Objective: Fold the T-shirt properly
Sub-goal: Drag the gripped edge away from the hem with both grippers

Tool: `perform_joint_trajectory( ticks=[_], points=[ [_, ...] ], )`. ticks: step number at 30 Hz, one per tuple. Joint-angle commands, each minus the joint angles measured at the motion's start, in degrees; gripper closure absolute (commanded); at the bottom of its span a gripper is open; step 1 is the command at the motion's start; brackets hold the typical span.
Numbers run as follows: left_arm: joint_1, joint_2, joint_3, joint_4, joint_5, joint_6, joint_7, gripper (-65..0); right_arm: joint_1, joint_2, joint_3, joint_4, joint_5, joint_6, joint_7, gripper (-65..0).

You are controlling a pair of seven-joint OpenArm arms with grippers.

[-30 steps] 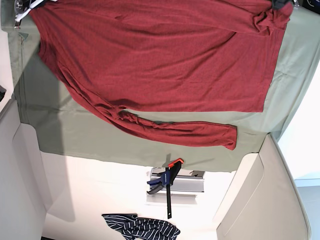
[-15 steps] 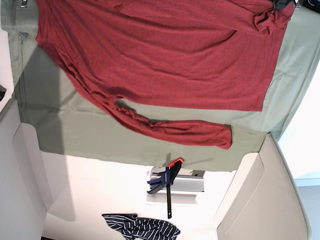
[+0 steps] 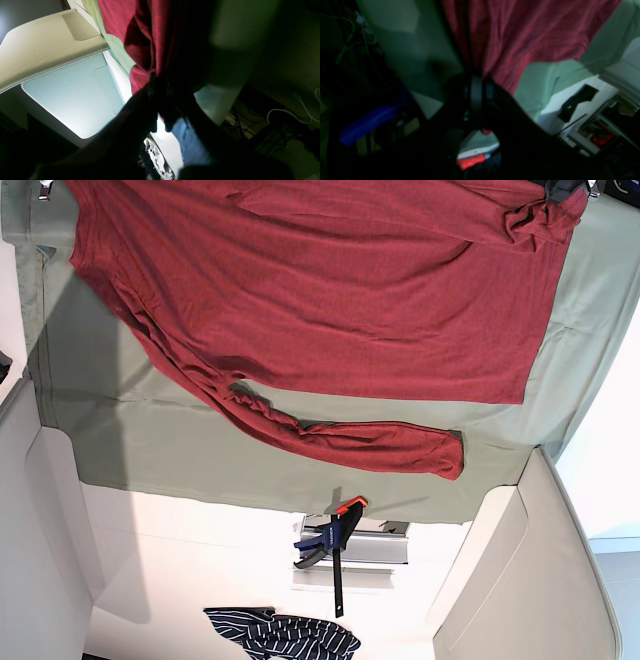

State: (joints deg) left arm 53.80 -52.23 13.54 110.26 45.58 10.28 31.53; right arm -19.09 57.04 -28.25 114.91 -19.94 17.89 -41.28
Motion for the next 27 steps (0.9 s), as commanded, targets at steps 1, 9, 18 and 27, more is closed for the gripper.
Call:
perform_joint_trajectory(
  ticks=[1,9,18,27],
  points=[
    [0.5,-0.6,-0.5,0.7,0.7,1.0,0.9,0.0,0.2,0.7,0.5,0.7,-0.7,-1.1,-0.8,0.0],
    [0.5,-0.6,-0.5,0.7,0.7,1.0,1.2,0.0,0.2,-0.9,0.5,0.7,-0.7,-1.2,-1.0,0.0],
    [0.5,-0.6,-0.5,0.7,0.7,-1.1,2.6,-9.4,0.2,-0.9,0.5,0.7,-2.5,-4.1,-1.2,-25.3],
    [0.5,-0.7,-0.5,0.7,2.6,-1.1,6.1,-16.4,0.2,-0.8,0.5,0.7,-5.6,-6.1,-1.7,-25.3]
  ],
)
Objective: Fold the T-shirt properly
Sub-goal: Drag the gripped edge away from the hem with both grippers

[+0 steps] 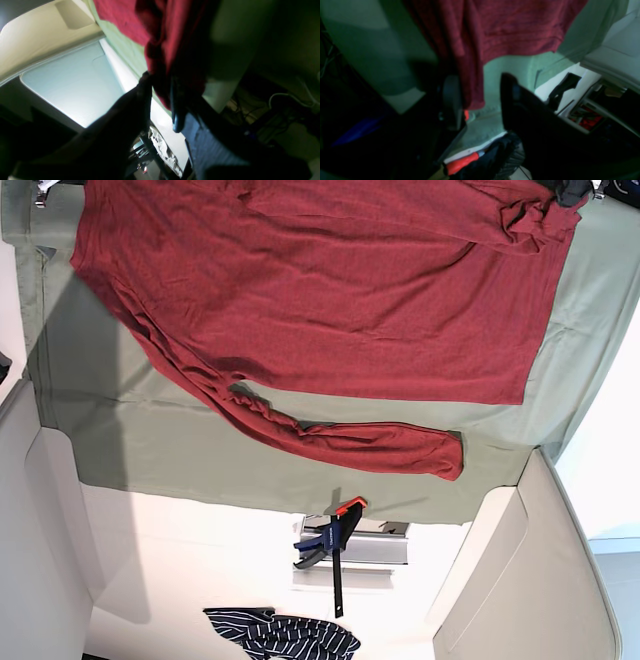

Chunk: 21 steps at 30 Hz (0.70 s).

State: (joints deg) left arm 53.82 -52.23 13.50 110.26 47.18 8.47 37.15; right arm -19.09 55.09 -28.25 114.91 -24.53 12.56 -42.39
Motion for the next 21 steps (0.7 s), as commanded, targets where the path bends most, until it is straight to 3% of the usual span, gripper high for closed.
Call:
perform_joint_trajectory(
  ticks=[1,13,17,21],
  points=[
    [0.5,-0.7,-0.5,0.7,1.4,0.7,1.3,-16.4,0.2,1.1,0.5,0.7,-1.2,-0.8,-1.0,-25.3],
    [3.1,-1.3,-0.5,0.7,5.4,0.8,9.5,-16.4,0.3,1.4,3.2,0.7,-4.9,-0.9,-1.4,-25.2],
    [5.3,-1.3,-0.7,0.7,9.5,2.8,14.3,-16.4,0.3,1.4,6.7,0.7,-4.8,-0.9,-1.4,-25.2],
    [6.5,-1.2,-4.9,0.7,11.4,4.9,15.2,-16.4,0.3,1.4,13.0,0.7,-4.8,-3.7,-1.4,-25.2]
  ],
)
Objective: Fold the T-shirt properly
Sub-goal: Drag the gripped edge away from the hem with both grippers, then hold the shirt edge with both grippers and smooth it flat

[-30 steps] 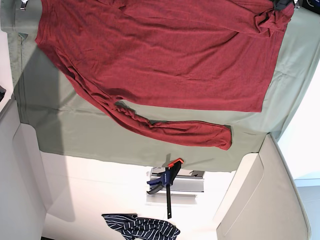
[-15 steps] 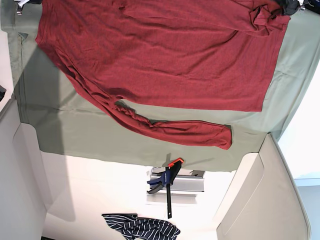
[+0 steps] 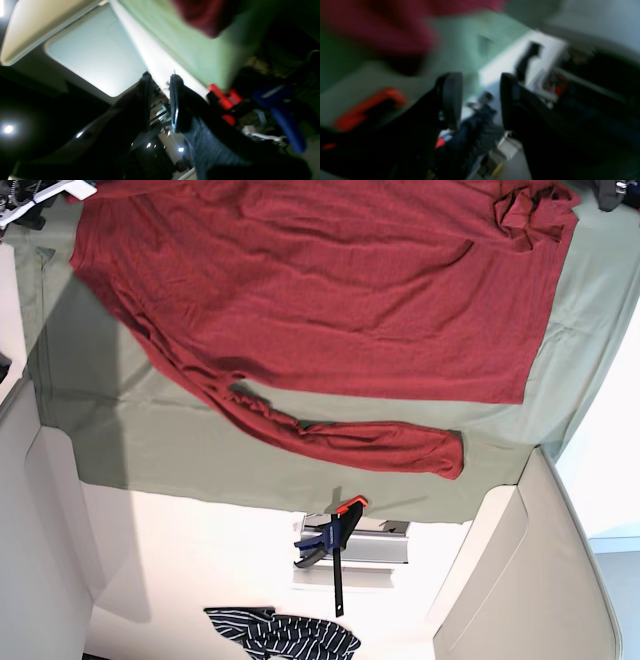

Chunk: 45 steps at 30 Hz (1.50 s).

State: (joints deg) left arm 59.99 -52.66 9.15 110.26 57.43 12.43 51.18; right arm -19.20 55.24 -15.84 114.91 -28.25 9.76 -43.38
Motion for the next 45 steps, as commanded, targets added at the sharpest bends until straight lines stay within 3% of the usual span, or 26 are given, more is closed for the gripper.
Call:
perform_joint_trajectory(
  ticks=[1,4,10,14,18,20,23,28,32,37,42,45],
  points=[
    [0.4,-0.8,-2.2,0.7,1.0,0.9,1.2,-16.4,0.4,1.3,2.5,0.7,-1.0,-1.1,-0.4,-25.2],
    [0.3,-0.8,-8.3,0.8,-0.9,0.9,0.0,-16.4,0.4,1.2,8.4,0.7,1.7,-1.0,-0.4,-25.2],
    [0.3,-0.8,-12.6,6.0,-4.1,0.9,-1.8,-16.4,0.4,1.2,17.2,0.7,7.9,-1.0,0.1,-25.2],
    [0.3,-0.8,-13.5,11.6,-4.9,0.9,-2.7,-16.4,0.5,1.0,19.5,0.7,11.1,-1.0,1.3,-25.2],
    [0.2,-0.6,-13.5,18.0,-10.2,1.8,-7.6,-16.4,1.4,-0.9,19.5,0.6,15.5,-1.0,1.4,-25.2],
    [-0.2,0.0,-13.5,20.0,-14.6,2.3,-11.0,-16.4,2.1,-3.3,19.5,0.2,16.9,-1.0,1.6,-25.2],
    [-3.1,1.7,-13.5,20.5,-24.3,1.1,-17.0,-16.4,4.0,-9.6,19.5,-1.6,19.0,-1.0,2.8,-25.2],
    [-11.9,6.6,-13.5,19.3,-41.8,-6.6,-21.4,-16.4,10.0,-23.1,19.5,-9.5,23.3,-1.0,6.6,-25.2],
    [-18.3,10.3,-13.5,16.7,-49.9,-11.5,-22.8,-16.4,15.0,-31.3,19.5,-17.2,26.5,-1.0,7.4,-25.2],
    [-24.7,11.1,-13.5,10.6,-55.3,-15.0,-23.8,-16.4,23.7,-37.5,19.5,-24.2,29.2,-0.5,7.3,-25.2],
    [-29.0,11.1,-13.5,2.0,-57.8,-16.2,-24.7,-16.4,35.3,-42.3,20.2,-32.9,31.5,-0.3,7.3,-25.2],
    [-31.0,11.1,-13.5,-2.4,-60.4,-18.2,-25.6,-16.4,42.2,-44.4,20.2,-38.7,32.9,1.6,6.9,-25.2]
  ],
)
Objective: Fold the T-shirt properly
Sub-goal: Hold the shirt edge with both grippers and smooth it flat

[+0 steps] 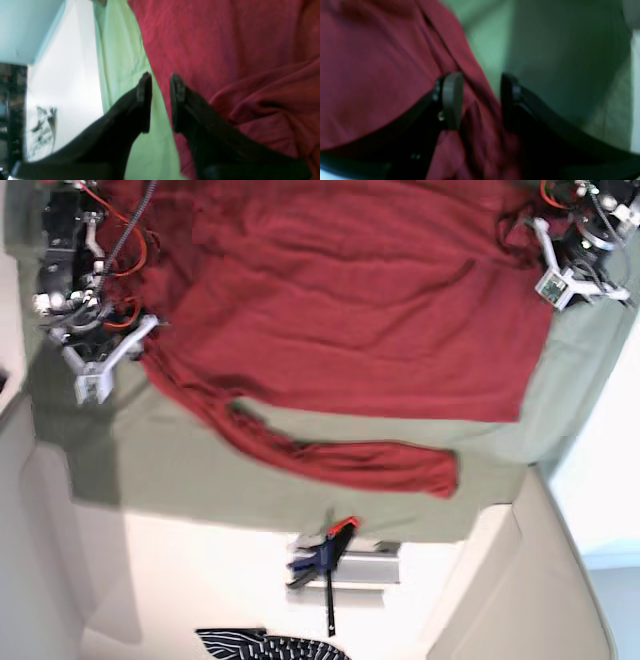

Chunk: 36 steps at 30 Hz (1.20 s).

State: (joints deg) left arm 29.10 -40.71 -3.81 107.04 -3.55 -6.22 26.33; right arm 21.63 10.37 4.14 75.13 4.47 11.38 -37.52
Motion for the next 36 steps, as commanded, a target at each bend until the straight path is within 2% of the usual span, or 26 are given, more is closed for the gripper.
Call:
perform_joint_trajectory(
  ticks=[1,9,12,16,19,22,26,29,32,36],
  points=[
    [-0.6,-0.9,-0.5,-0.3,-0.4,-0.3,-0.9,-16.4,3.3,0.0,0.3,-0.6,1.1,0.5,0.6,-25.2],
    [-4.6,-0.9,-0.5,-3.2,-5.4,-3.8,-0.8,-16.4,17.6,-3.0,3.1,-18.6,8.3,6.5,-4.2,-25.7],
    [-5.8,-0.9,-0.5,-3.2,-6.6,-5.0,-0.8,-16.4,22.2,-2.7,6.9,-25.0,10.4,8.8,-6.8,-32.4],
    [-6.7,-0.9,-0.5,-3.2,-7.4,-5.0,-0.8,-16.4,26.1,-1.6,11.8,-28.1,14.5,12.9,-13.5,-34.3],
    [-6.7,-0.8,-0.5,-3.3,-7.4,-5.0,-0.8,-16.4,26.8,-0.5,12.3,-28.1,17.7,14.9,-19.6,-34.3],
    [-6.7,-0.2,-0.5,-4.4,-7.4,-5.0,-0.8,-16.4,26.3,-0.7,11.5,-28.1,16.5,17.2,-24.1,-34.3],
    [-6.8,2.2,-0.5,-6.9,-7.8,-5.0,-0.9,-16.4,23.4,-0.7,4.3,-28.1,6.7,16.6,-20.9,-34.3],
    [-7.4,4.1,-0.5,-8.4,-8.0,-7.1,-0.9,-16.4,21.7,-0.7,-3.2,-27.9,0.3,13.3,-17.7,-34.3],
    [-7.4,5.5,-0.5,-8.5,-8.3,-7.2,-0.9,-16.4,21.6,-0.7,-9.4,-27.6,-3.2,10.8,-17.6,-34.3],
    [-7.4,6.1,-0.5,-8.5,-8.5,-8.4,-0.9,-16.4,21.6,-0.7,-13.5,-25.3,-8.8,7.4,-17.3,-34.3]
  ],
)
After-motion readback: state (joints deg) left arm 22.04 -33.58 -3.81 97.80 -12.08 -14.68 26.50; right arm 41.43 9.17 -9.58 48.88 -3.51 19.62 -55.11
